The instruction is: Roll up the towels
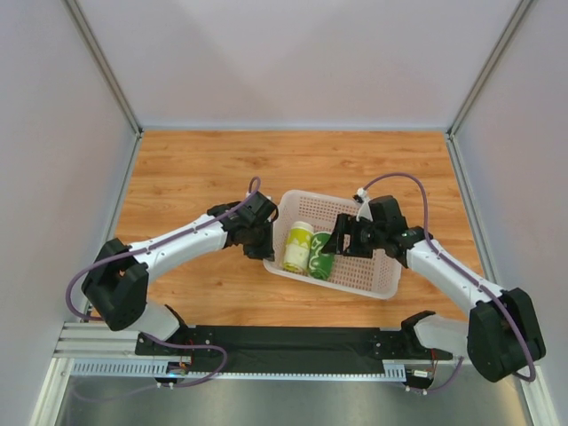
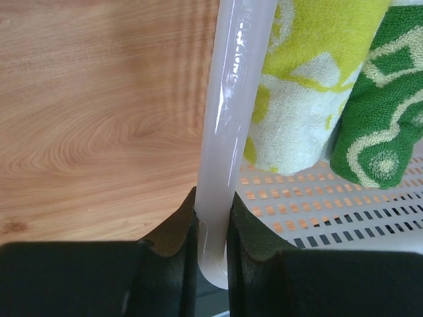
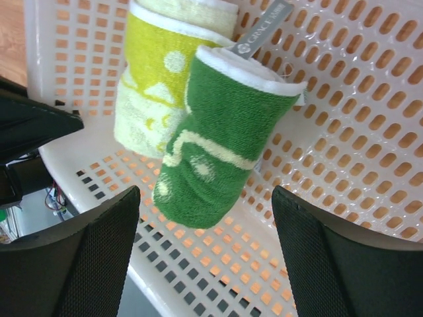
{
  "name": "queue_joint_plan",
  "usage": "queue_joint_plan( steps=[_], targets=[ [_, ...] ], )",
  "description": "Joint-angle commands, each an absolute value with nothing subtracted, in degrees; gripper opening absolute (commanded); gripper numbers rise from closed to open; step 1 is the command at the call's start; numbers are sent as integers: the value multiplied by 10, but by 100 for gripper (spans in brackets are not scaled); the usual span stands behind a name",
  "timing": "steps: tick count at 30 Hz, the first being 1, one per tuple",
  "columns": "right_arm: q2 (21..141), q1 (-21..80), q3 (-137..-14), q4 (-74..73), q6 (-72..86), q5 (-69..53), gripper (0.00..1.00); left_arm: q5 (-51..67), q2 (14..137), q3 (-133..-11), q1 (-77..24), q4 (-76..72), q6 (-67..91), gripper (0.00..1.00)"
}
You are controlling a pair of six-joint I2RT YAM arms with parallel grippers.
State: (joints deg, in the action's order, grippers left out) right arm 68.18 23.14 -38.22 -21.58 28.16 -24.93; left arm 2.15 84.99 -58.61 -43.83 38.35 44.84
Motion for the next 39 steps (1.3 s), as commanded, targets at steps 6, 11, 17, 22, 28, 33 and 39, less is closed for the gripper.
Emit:
queue_joint_plan(
  steps=[6,11,17,22,28,33,39],
  targets=[
    [610,241,-437,-295,280,-228,81,47,889,-596,-434,372,461,0],
    [575,241,-492,-351,279,-204,81,70,910,-613,-446,356,472,0],
    [522,241,-547,-379,301,-175,81,103,960,-652,-497,318,504,0],
    [475,242,-589,-400,319,-132,81,134,1022,-708,-541,289,521,0],
    [410,239,-618,-414,332,-94,83,171,1087,-771,-585,252,568,0],
    [394,241,-627,-424,336,-101,84,190,1121,-806,-609,233,595,0],
    [381,240,-632,-433,331,-105,85,188,1105,-803,-624,219,620,30]
  ],
)
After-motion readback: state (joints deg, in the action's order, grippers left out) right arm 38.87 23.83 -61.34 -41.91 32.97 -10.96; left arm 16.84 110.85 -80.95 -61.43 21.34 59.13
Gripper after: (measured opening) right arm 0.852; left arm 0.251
